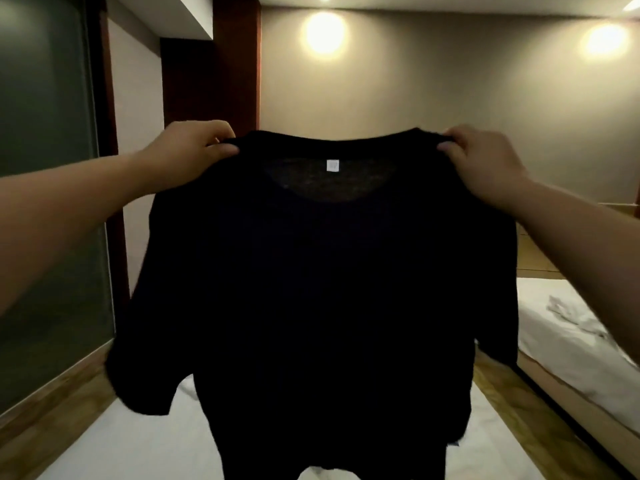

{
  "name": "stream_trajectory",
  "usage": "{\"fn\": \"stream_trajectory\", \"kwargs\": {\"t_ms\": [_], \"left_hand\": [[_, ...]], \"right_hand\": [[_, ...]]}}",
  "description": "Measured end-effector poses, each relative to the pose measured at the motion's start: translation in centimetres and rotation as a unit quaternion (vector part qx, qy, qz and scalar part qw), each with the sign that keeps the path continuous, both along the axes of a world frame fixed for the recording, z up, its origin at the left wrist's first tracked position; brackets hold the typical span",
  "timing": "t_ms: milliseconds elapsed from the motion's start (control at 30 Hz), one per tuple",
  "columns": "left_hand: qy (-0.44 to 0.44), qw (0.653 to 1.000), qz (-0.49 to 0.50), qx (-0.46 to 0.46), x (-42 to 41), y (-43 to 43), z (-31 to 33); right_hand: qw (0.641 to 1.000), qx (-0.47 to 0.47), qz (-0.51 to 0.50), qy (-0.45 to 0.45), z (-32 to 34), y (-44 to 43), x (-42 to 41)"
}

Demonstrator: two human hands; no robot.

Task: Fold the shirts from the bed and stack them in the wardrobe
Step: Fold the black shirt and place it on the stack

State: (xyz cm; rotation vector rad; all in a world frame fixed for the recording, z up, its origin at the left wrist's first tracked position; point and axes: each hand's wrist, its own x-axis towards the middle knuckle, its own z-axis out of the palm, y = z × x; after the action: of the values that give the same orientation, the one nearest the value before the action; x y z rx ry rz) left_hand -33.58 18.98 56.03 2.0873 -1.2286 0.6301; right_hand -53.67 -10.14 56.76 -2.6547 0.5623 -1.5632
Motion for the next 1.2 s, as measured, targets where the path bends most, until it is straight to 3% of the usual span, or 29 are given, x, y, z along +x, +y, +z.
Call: {"fn": "stream_trajectory", "kwargs": {"t_ms": [67, 133, 200, 267, 333, 400, 467, 567, 633, 700, 800, 867, 933, 1200], "left_hand": [[0.032, 0.999, -0.011, 0.017, -0.1, -0.5, -0.5], [0.084, 0.994, -0.01, 0.074, 0.1, -1.1, -1.6], [0.188, 0.978, -0.039, 0.076, 0.0, -1.3, -2.9], [0.318, 0.943, -0.099, 0.025, -0.5, -1.3, -3.9], [0.42, 0.898, -0.129, -0.027, -1.2, -1.4, -4.8], [0.5, 0.854, -0.117, -0.083, -2.4, -1.8, -5.9], [0.555, 0.812, -0.104, -0.149, -4.2, -2.6, -7.2], [0.594, 0.753, -0.124, -0.256, -8.4, -4.1, -9.8], [0.586, 0.74, -0.15, -0.295, -11.2, -5.4, -12.1], [0.538, 0.779, -0.144, -0.289, -13.3, -6.8, -14.9], [0.47, 0.833, -0.096, -0.277, -15.0, -7.6, -18.6], [0.453, 0.847, -0.065, -0.269, -15.1, -7.2, -20.5], [0.447, 0.852, -0.064, -0.266, -15.1, -6.6, -21.8], [0.419, 0.867, -0.084, -0.257, -15.2, -5.8, -23.1]], "right_hand": [[0.999, -0.014, 0.006, -0.047, -0.3, 0.4, -0.1], [1.0, -0.014, 0.015, 0.021, -0.9, 0.5, 0.4], [0.994, 0.044, 0.033, 0.095, -1.7, 0.4, 0.7], [0.984, 0.148, 0.08, 0.064, -2.6, 0.5, 0.6], [0.935, 0.315, 0.162, -0.027, -3.6, 0.8, 0.3], [0.842, 0.481, 0.231, -0.085, -4.7, 1.6, -0.1], [0.771, 0.574, 0.254, -0.109, -6.3, 2.5, -0.4], [0.724, 0.637, 0.239, -0.115, -9.5, 5.2, -0.7], [0.706, 0.652, 0.23, -0.15, -12.4, 7.8, -0.6], [0.716, 0.626, 0.244, -0.191, -15.8, 11.1, 0.1], [0.815, 0.495, 0.23, -0.197, -20.2, 15.5, 0.7], [0.875, 0.405, 0.206, -0.17, -22.4, 16.9, 0.7], [0.91, 0.34, 0.19, -0.145, -24.0, 17.0, 0.6], [0.942, 0.254, 0.177, -0.13, -25.8, 16.8, 0.8]]}}
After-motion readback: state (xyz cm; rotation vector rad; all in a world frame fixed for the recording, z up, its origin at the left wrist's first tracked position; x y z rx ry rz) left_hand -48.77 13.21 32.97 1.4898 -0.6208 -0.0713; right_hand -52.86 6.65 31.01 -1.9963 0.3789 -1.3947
